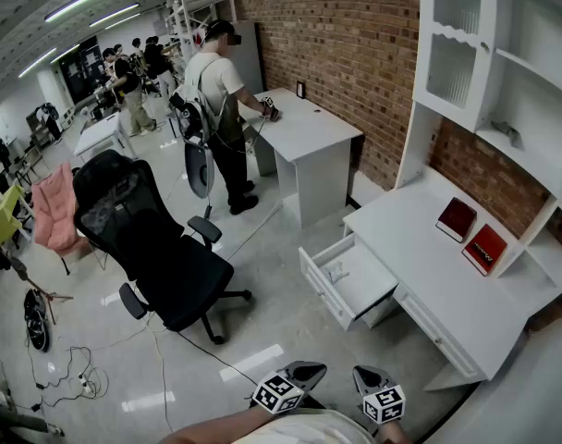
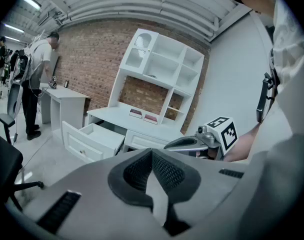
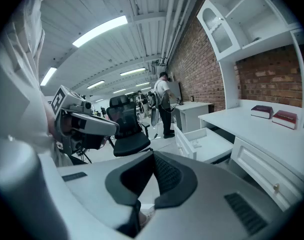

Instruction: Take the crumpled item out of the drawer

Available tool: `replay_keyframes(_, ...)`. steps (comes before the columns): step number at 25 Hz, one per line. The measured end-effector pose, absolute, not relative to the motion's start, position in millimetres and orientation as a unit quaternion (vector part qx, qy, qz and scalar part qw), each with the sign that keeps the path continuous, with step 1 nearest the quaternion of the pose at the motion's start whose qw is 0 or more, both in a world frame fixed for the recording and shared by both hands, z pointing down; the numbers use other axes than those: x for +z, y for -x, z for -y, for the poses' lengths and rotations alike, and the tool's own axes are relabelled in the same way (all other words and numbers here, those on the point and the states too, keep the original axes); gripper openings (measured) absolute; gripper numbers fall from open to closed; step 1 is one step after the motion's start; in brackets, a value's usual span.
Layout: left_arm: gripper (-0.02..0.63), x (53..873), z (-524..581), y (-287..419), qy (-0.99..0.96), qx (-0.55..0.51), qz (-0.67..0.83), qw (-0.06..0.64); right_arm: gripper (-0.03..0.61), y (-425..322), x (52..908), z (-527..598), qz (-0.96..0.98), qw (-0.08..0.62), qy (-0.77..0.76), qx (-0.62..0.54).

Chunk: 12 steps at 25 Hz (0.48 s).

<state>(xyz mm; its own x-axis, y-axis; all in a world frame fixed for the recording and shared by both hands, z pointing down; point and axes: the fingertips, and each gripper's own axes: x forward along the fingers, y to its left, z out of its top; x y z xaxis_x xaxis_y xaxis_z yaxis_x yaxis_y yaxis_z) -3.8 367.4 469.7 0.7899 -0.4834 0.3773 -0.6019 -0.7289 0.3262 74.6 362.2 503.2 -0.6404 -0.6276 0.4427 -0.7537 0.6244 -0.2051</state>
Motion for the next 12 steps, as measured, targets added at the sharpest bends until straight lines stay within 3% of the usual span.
replay_keyframes(12, 0.02, 462.6, -374.9, 31.0, -0.921, 0.13, 0.3, 0.21, 0.023, -50.2, 500.0, -367.4, 0.889, 0.168, -0.388, 0.173)
